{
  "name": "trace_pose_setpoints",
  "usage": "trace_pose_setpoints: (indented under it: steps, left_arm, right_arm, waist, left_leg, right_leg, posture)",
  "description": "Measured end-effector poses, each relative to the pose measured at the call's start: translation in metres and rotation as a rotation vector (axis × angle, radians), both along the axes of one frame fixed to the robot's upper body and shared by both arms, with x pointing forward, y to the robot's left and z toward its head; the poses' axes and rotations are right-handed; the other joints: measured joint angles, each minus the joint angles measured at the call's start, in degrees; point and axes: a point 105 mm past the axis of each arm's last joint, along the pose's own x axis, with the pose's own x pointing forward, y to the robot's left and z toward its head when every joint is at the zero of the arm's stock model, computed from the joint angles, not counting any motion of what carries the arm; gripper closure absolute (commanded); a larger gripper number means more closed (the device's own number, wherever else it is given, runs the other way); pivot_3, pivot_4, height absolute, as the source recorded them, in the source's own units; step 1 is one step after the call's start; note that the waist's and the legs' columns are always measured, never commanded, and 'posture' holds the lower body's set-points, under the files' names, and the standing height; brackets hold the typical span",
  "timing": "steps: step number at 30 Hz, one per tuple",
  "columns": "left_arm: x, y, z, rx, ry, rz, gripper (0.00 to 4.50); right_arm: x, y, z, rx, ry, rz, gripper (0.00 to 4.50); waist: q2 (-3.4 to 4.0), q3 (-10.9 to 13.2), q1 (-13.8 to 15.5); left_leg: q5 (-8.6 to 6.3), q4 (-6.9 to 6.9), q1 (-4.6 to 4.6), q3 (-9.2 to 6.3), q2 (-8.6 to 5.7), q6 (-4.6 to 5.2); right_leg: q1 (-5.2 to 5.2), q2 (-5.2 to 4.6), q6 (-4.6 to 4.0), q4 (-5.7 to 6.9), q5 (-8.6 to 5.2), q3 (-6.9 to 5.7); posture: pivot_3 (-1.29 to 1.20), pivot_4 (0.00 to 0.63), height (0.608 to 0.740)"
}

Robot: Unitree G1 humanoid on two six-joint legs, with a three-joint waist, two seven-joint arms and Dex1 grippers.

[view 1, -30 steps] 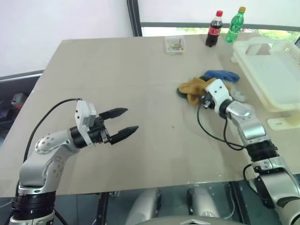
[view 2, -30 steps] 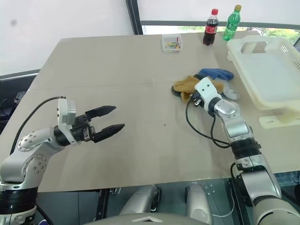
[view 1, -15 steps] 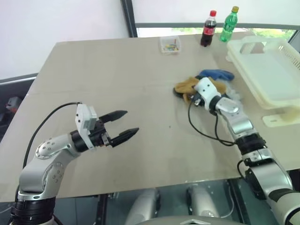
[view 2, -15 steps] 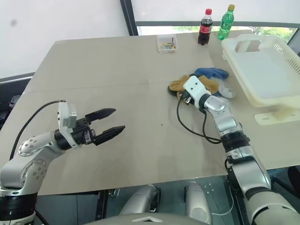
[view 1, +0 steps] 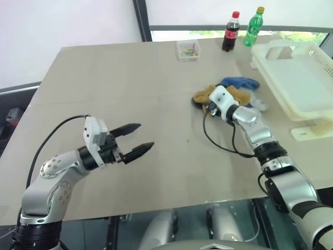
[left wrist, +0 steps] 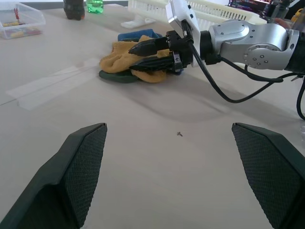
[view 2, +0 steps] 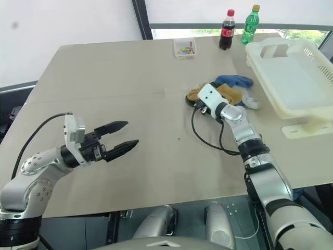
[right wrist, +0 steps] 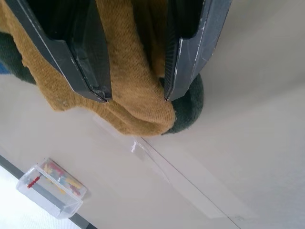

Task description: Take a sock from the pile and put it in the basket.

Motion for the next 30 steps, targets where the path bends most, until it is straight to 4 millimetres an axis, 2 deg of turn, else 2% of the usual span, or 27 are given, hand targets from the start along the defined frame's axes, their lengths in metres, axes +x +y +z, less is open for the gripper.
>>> trace_pose_setpoints:
  steps: [6,11,14,16,22,25,26,30]
  left_arm:
    - [-0.001,-0.002,0.002,-0.001,-0.01,-0.003,0.0]
    - [-0.002,-0.003,0.001,-0.002,-0.008,0.002,0.0]
    - [-0.004,-0.004,0.0,-0.001,-0.007,0.004,0.0]
    - [-0.004,-0.003,-0.001,-0.002,-0.005,0.006,0.0]
    - [-0.006,-0.003,-0.004,-0.004,0.004,0.013,0.0]
    - [-0.006,-0.003,-0.004,-0.005,0.005,0.013,0.0]
    - [-0.006,-0.003,-0.004,-0.005,0.003,0.012,0.0]
    - [-0.006,-0.003,-0.003,-0.004,-0.003,0.011,0.0]
  right_arm:
    - [0.004,0.011,-0.006,-0.027,0.017,0.002,2.7]
    - [0.009,0.011,-0.008,-0.061,0.01,-0.028,2.7]
    - [0.013,0.009,-0.008,-0.074,0.0,-0.05,3.54]
    - [0.013,0.008,-0.008,-0.076,-0.002,-0.055,4.47]
    - [0.012,0.012,-0.005,-0.067,-0.015,-0.034,4.47]
    - [0.006,0.02,0.011,-0.002,-0.025,0.021,4.47]
    - [-0.003,0.026,0.019,0.045,-0.019,0.069,4.47]
    - [-0.03,0.036,0.017,0.087,0.056,0.184,4.47]
  waist:
    - [0.01,0.0,-0.3]
    - [0.01,0.0,-0.8]
    - [0.01,0.0,-1.1]
    - [0.01,0.0,-1.2]
    - [0.02,0.0,-1.3]
    - [0.03,0.0,-1.2]
    - [0.03,0.0,-1.2]
    - [0.03,0.0,-1.0]
  left_leg:
    - [0.0,0.0,0.0,0.0,0.0,0.0]
    - [0.0,0.0,0.0,0.0,-0.01,-0.01]
    - [0.01,0.0,0.0,0.0,-0.01,-0.01]
    - [0.01,0.0,0.01,-0.01,0.0,-0.01]
    - [0.01,0.0,0.01,0.0,0.0,-0.01]
    - [0.01,0.0,0.0,-0.02,0.0,-0.01]
    - [0.01,-0.01,0.0,-0.02,0.01,-0.01]
    - [0.0,0.0,0.0,-0.04,0.0,-0.01]
  right_leg:
    - [0.0,0.0,0.0,0.01,0.0,0.0]
    - [0.0,0.0,0.0,0.01,0.0,0.0]
    - [0.0,0.0,0.0,0.02,0.0,0.0]
    - [0.0,0.0,0.0,0.03,0.0,0.0]
    - [-0.01,0.0,0.0,0.03,0.0,0.02]
    - [-0.01,0.01,0.0,0.03,0.0,0.01]
    - [-0.01,0.01,0.0,0.02,0.0,0.01]
    - [0.0,0.0,0.0,0.02,0.0,0.0]
  posture:
    - [0.0,0.15,0.74]
    - [0.0,0.15,0.74]
    - [0.0,0.15,0.74]
    - [0.0,0.15,0.74]
    - [0.0,0.15,0.74]
    - [0.0,0.15,0.74]
    - [0.0,0.15,0.74]
    - [0.0,0.15,0.74]
